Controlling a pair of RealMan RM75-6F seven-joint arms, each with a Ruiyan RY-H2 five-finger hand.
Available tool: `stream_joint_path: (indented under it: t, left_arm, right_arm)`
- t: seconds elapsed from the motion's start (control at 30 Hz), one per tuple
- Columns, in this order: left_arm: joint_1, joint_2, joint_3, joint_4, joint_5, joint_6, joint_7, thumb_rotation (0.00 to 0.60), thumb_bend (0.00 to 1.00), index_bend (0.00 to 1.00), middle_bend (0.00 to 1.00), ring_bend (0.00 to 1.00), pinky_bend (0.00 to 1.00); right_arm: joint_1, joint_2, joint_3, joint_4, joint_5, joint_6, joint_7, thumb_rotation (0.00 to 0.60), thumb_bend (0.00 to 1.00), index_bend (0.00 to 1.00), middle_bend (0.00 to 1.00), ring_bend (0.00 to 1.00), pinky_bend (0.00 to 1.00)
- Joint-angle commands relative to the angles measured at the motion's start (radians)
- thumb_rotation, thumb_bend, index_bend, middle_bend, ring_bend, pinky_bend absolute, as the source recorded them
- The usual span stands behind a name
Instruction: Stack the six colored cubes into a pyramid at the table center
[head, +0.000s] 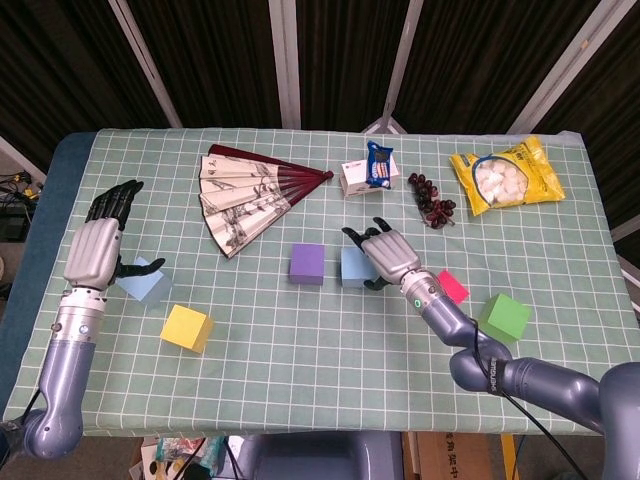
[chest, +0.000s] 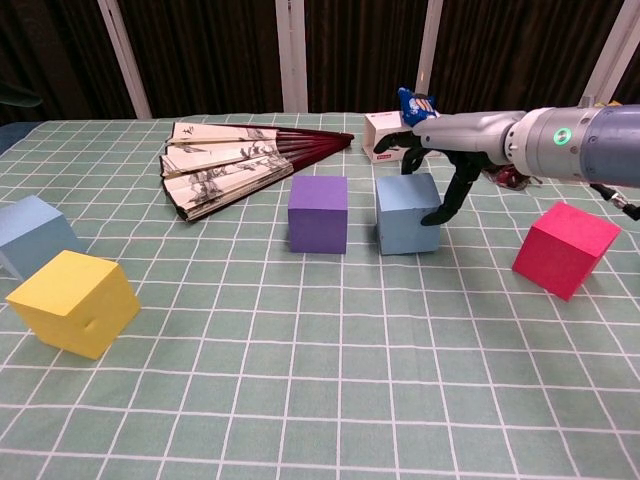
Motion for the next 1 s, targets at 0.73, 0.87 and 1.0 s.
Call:
stream_joint_path:
  t: [0.73,0.87,1.0]
  left_arm:
    - [0.004,0.007,-0.008,0.004,-0.006,-0.014,-0.017,0.6,0.12,0.0,0.03,0.03,0.0]
    - [0.004,0.007,-0.009,0.007,-0.009,-0.017,-0.019,0.6,0.12,0.0,0.03,0.03,0.0]
    - [0.003,0.006,-0.009,0.011,-0.011,-0.021,-0.02,0.6,0.12,0.0,0.03,0.03,0.0]
  right_arm:
    - [0.057,-0.049,-0.015,0.037,0.067,0.014,-0.033,0.6,0.27,0.0,0.4,0.21,0.04]
    - [0.066,-0.057,-0.016,0.046,0.074,0.014,-0.036,0.6,0.27,0.0,0.4,0.21,0.04]
    - [0.073,-0.06,-0.02,0.048,0.086,0.014,-0.044,0.6,0.27,0.0,0.4,0.21,0.04]
